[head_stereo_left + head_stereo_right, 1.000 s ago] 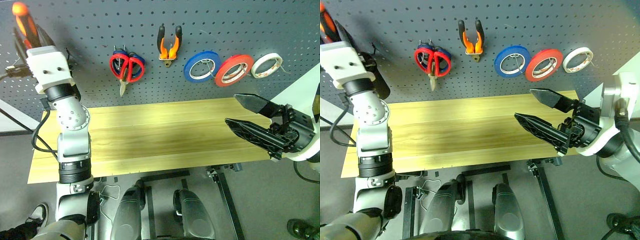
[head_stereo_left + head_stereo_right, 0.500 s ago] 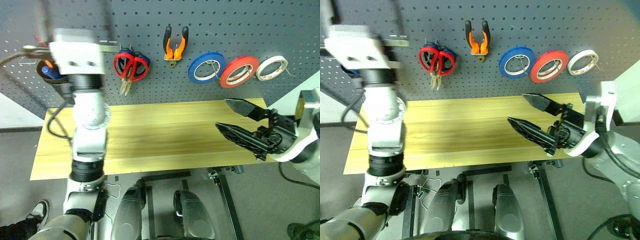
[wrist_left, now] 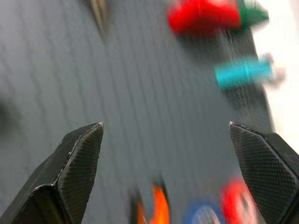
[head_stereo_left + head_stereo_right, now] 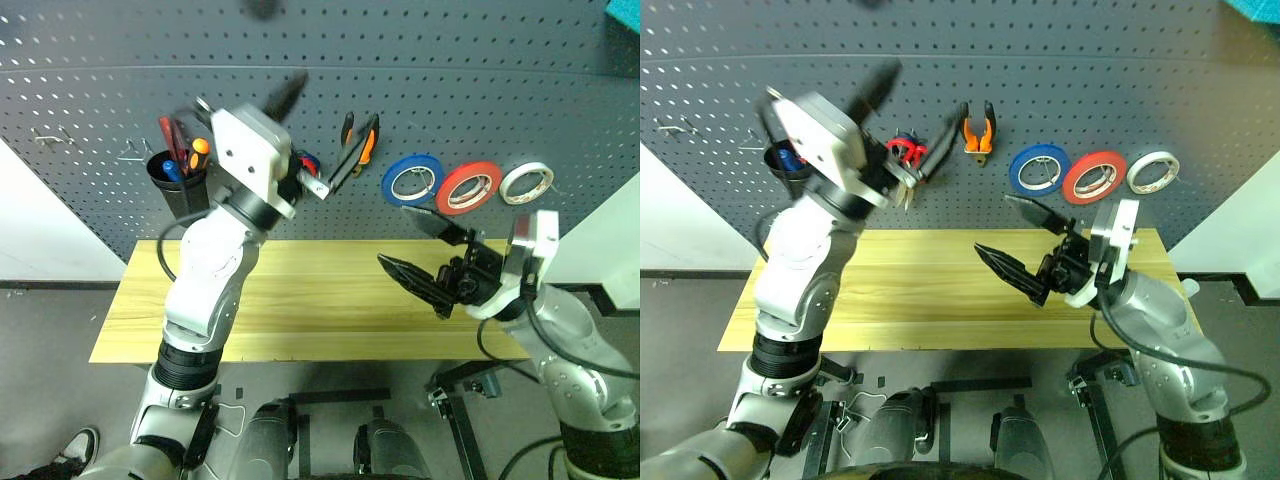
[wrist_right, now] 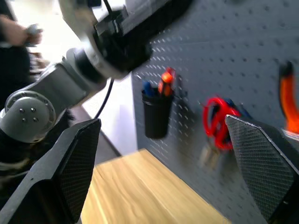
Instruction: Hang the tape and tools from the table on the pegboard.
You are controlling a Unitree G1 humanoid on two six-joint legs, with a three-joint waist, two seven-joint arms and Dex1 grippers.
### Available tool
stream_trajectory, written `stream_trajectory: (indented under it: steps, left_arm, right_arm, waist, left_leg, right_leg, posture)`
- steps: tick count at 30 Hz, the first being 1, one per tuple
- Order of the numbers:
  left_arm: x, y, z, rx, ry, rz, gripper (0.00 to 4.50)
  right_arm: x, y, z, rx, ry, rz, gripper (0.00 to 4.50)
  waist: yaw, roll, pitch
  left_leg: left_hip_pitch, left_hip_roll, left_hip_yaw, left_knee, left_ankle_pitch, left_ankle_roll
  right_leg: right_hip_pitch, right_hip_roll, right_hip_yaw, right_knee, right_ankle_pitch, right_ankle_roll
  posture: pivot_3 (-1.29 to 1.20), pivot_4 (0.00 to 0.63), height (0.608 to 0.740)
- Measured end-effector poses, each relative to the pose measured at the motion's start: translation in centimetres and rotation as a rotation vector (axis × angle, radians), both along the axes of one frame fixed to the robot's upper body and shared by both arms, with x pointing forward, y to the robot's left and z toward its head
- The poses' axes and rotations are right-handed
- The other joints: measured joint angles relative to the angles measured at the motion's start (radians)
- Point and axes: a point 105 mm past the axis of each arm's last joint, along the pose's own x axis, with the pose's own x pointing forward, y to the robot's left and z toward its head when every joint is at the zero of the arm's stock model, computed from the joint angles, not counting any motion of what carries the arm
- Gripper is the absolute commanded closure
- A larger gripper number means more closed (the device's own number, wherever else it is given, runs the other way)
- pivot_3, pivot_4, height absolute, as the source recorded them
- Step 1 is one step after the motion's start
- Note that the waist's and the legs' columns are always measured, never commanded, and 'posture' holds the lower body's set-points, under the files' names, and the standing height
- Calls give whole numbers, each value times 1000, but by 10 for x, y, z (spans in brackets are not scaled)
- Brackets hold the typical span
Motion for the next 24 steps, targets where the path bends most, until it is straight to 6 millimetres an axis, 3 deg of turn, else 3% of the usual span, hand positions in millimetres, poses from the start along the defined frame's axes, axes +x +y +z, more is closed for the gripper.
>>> stream_trajectory:
  steps: [3, 6, 9, 11, 16, 20, 24]
  left_arm:
    - [12, 17, -90, 122, 294, 12, 31]
    - [6, 33, -163, 253, 512, 19, 31]
    - [-1, 52, -213, 277, 692, 44, 31]
    - [-4, 64, -227, 253, 746, 76, 31]
    - [-15, 90, -238, 191, 773, 127, 31]
    - [-41, 101, -255, 168, 819, 109, 31]
    - [-57, 117, -260, 92, 839, 129, 31]
  right_arm:
    - [-10, -11, -37, -45, 97, -80, 0]
    - [-13, -17, -72, -108, 187, -143, 0]
    - [-10, -20, -101, -124, 270, -207, 0]
    - [-7, -22, -112, -138, 290, -248, 0]
    - [-5, -25, -130, -76, 349, -330, 0]
    - [-8, -43, -158, 6, 427, -485, 0]
    - [-13, -71, -164, 31, 401, -646, 0]
  waist:
    - [-11, 2, -21]
    - [-18, 1, -34]
    - [-17, 4, -40]
    - [-16, 5, -42]
    - [-15, 6, -59]
    - [-16, 10, -72]
    - [-17, 16, -78]
  left_leg:
    - [1, 4, 0, -4, 0, 2]
    - [1, 5, 0, -4, 1, 5]
    - [1, 6, 0, -4, 1, 4]
    - [1, 7, 0, -4, 1, 3]
    - [1, 7, 0, -4, -1, 2]
    - [2, 7, 1, -5, -1, 2]
    - [4, 7, 3, -5, -2, 2]
  right_leg:
    - [3, -1, 4, -4, 2, 0]
    - [1, 0, 5, -1, 2, 2]
    - [-3, 1, 5, 1, 2, 1]
    - [-5, -1, 5, 2, 2, 1]
    - [-5, -3, 7, 2, 2, 1]
    - [-5, -4, 9, 2, 1, -3]
    - [-5, -5, 12, 1, 0, -5]
  posture:
    - [39, 0, 714]
    - [46, 0, 714]
    - [47, 0, 714]
    - [55, 0, 714]
    - [57, 0, 714]
    - [56, 0, 714]
    - [54, 0, 714]
